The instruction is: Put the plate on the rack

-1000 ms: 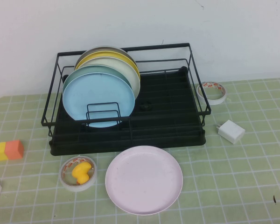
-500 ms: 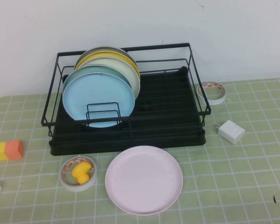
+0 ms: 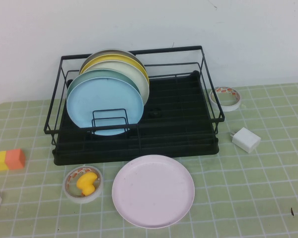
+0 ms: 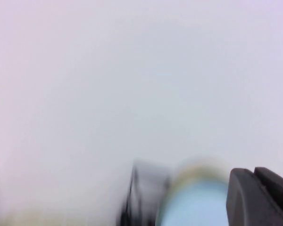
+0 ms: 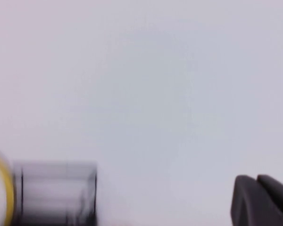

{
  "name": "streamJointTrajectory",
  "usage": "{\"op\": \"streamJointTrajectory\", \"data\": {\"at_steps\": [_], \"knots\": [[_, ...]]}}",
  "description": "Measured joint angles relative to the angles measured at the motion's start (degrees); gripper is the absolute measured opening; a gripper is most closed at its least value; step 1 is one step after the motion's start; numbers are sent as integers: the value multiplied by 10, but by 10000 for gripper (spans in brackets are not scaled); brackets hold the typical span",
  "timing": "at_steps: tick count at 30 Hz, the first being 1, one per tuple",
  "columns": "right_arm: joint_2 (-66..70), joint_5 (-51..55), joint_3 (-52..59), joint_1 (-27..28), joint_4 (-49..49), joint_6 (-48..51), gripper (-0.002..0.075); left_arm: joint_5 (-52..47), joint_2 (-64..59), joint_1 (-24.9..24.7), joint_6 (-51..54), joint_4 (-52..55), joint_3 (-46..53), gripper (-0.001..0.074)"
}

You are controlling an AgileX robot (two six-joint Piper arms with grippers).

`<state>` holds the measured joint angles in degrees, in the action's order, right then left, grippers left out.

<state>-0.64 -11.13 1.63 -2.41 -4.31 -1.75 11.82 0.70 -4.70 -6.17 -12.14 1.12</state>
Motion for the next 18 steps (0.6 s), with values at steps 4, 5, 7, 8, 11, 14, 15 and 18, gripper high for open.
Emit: {"op": "streamJointTrajectory", "data": {"at_steps": [4, 5, 7, 8, 11, 14, 15, 18], "knots": [[0, -130, 0, 0, 0, -1, -2, 133, 0, 0, 0, -2, 0, -3], [0, -158, 0, 0, 1, -1, -2, 156, 0, 0, 0, -3, 0, -3], [0, -186, 0, 0, 2, 18, -2, 202, 0, 0, 0, -6, 0, -3], [0, -188, 0, 0, 2, 32, -2, 217, 0, 0, 0, -6, 0, -3], [0, -186, 0, 0, 2, 31, -2, 252, 1, 0, -1, -7, 0, -2], [0, -164, -4, 0, 2, 18, -2, 218, 1, 0, -16, -24, -8, -3], [0, -144, -10, 0, 2, 18, -2, 173, 1, 0, -18, -37, -24, -2], [5, -34, -64, 0, 2, 18, -2, 30, 1, 0, 5, -73, -97, -3]]}}
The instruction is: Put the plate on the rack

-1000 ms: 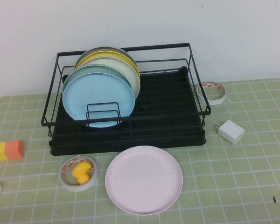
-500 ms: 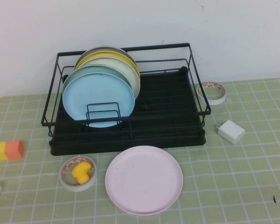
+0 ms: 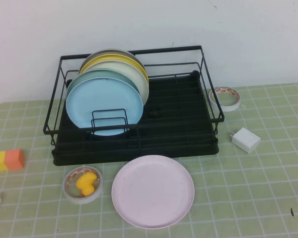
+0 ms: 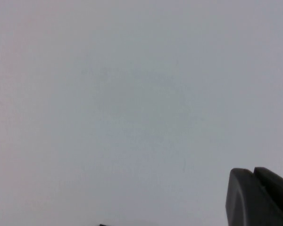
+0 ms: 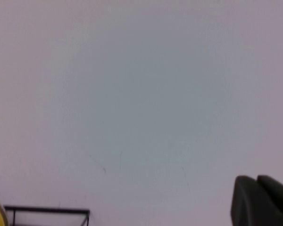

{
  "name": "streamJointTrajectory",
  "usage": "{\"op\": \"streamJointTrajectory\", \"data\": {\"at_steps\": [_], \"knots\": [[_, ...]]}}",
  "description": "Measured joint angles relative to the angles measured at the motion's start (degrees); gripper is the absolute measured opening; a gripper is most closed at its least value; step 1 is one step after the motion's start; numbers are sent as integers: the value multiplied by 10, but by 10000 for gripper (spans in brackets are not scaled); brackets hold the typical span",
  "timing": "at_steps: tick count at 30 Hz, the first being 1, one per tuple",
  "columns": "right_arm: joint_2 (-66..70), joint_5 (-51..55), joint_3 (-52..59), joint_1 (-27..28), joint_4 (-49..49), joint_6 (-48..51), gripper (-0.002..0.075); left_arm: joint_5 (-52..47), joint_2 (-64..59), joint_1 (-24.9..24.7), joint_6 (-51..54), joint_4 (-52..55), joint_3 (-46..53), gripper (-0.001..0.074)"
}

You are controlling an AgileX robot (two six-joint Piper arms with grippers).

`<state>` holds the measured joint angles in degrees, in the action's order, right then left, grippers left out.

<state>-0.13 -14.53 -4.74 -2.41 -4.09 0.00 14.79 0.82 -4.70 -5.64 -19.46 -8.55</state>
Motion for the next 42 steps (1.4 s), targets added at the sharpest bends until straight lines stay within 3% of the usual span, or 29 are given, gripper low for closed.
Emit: {"op": "streamJointTrajectory", "data": {"at_steps": [4, 10, 15, 22, 27, 36, 42], "knots": [[48, 184, -120, 0, 0, 0, -2, -132, -44, 0, 60, -12, -91, -3], [194, 381, -240, 0, 8, 4, -2, -219, -161, 0, 70, -20, -133, -2], [332, 415, -256, 0, 98, 71, -2, -309, -269, 0, 46, -32, -133, -3], [539, 508, -281, 0, 371, 342, -2, -502, -353, 0, 41, -32, -162, -2], [713, 554, -329, -13, 525, 521, -2, -529, -356, 0, 48, -32, -170, -2], [1004, 504, -466, -154, 557, 541, -2, -506, -357, 0, 56, -35, -171, -2], [1125, 484, -573, -186, 560, 503, 6, -521, -357, 0, 67, -53, -171, -2]]}}
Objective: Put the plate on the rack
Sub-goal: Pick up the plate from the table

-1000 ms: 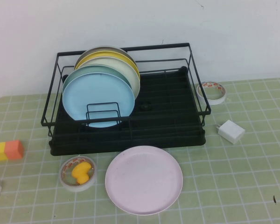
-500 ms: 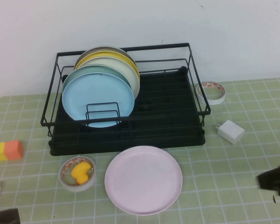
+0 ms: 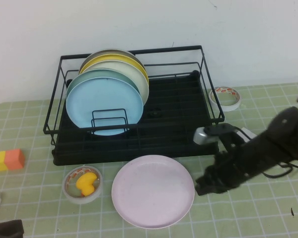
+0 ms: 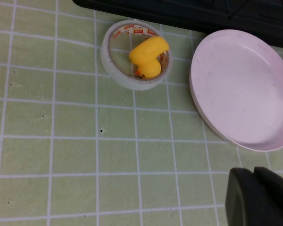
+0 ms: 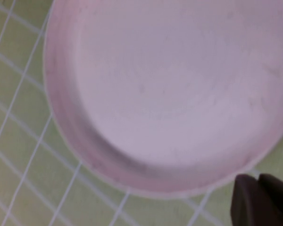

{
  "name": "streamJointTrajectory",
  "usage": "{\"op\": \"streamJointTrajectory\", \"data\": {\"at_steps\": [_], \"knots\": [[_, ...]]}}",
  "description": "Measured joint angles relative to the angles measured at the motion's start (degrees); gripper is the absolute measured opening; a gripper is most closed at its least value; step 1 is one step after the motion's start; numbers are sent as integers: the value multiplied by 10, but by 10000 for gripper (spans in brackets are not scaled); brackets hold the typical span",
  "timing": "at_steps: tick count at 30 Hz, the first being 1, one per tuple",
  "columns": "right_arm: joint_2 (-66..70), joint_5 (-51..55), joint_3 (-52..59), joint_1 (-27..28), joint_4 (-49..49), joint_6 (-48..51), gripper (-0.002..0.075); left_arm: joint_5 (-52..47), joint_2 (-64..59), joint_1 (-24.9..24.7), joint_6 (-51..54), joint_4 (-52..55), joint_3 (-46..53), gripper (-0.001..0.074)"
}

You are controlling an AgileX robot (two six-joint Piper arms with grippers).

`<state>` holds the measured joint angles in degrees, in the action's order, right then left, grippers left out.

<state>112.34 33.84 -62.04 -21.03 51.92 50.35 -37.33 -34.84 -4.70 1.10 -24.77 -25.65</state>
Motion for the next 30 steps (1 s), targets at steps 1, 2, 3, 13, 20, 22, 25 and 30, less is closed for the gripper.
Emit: {"op": "streamJointTrajectory", "data": {"at_steps": [1, 2, 3, 13, 20, 22, 25, 30], "knots": [[11, 0, -16, -1, 0, -4, 17, -1, 0, 0, 1, -1, 0, -2], [23, 0, -30, -2, 0, -9, 37, -1, 0, 0, 1, -3, 0, -2], [33, 0, -42, -2, 0, -12, 64, -1, 0, 0, 1, -3, 0, -2], [78, -25, -85, -2, 1, -31, 309, 0, 0, 0, 3, -9, 0, -2], [108, -29, -85, -2, 7, -33, 293, -1, 0, 0, 3, -14, 0, -2], [110, -29, -85, -2, 20, -33, 257, -2, 0, 0, 6, -16, 0, -2], [117, -29, -85, -2, 41, -24, 193, -2, 0, 0, 8, -22, 0, -2], [131, -25, -86, -2, 69, -4, 139, -7, 0, 0, 19, -29, 0, -2]]}}
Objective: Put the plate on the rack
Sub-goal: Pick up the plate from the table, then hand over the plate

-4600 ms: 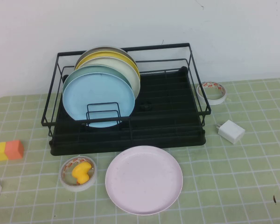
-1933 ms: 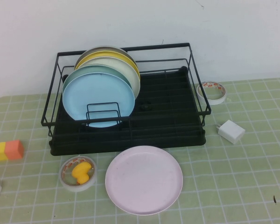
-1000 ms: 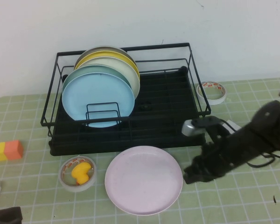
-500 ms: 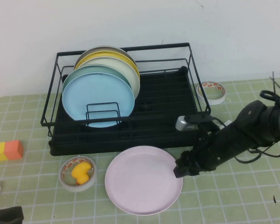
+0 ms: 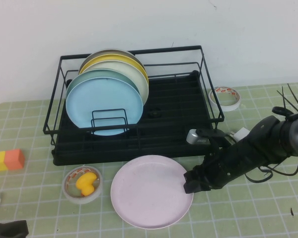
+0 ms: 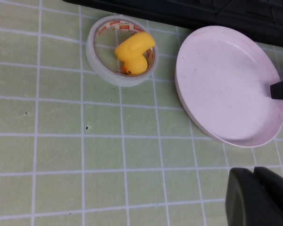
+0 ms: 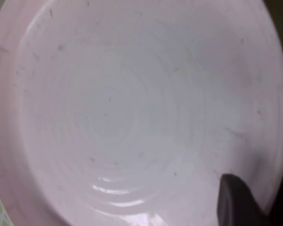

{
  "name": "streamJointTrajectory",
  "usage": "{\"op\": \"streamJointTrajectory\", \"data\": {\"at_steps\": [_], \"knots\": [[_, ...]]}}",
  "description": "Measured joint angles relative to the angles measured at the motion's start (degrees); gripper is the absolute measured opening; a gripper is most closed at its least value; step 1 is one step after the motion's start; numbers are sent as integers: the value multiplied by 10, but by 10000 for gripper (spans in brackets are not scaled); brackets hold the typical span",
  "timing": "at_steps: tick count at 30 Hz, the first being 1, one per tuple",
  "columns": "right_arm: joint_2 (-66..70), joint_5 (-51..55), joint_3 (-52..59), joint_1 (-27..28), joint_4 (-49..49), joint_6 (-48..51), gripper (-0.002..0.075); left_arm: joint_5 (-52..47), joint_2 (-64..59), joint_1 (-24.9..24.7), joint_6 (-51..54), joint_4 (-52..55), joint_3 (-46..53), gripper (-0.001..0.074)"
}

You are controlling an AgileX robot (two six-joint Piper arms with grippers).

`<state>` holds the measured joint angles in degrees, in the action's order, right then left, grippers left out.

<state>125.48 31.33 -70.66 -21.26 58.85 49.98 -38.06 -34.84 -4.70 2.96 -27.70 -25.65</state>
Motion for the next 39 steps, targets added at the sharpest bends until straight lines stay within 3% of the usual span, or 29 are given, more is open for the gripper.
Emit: {"op": "streamJointTrajectory", "data": {"at_steps": [7, 11, 13, 19, 22, 28, 31, 35, 39], "knots": [[3, 10, -1, 0, 21, 4, 27, -5, 0, 0, 5, -13, 0, -2], [-16, 41, -1, 0, 39, 29, 13, -5, 0, 0, 56, -81, 13, 27], [-42, 65, 0, -1, 46, 48, 12, -8, -1, 0, 89, -117, 23, 98], [-132, 91, 1, -43, 50, 82, 10, -1, 0, 0, 124, -163, 32, 421], [-175, 77, 1, -88, 54, 100, 10, 8, -1, 0, 125, -165, 33, 477], [-227, 56, 1, -159, 113, 165, 10, 28, -1, 0, 125, -165, 33, 433], [-239, 54, 1, -165, 135, 197, 10, 32, -1, 0, 125, -170, 33, 333], [-240, 56, 3, -163, 144, 284, 13, 26, -1, 0, 138, -183, 33, 135], [-239, 69, 3, -159, 152, 344, 21, 22, 1, 0, 175, -189, 33, 116]]}}
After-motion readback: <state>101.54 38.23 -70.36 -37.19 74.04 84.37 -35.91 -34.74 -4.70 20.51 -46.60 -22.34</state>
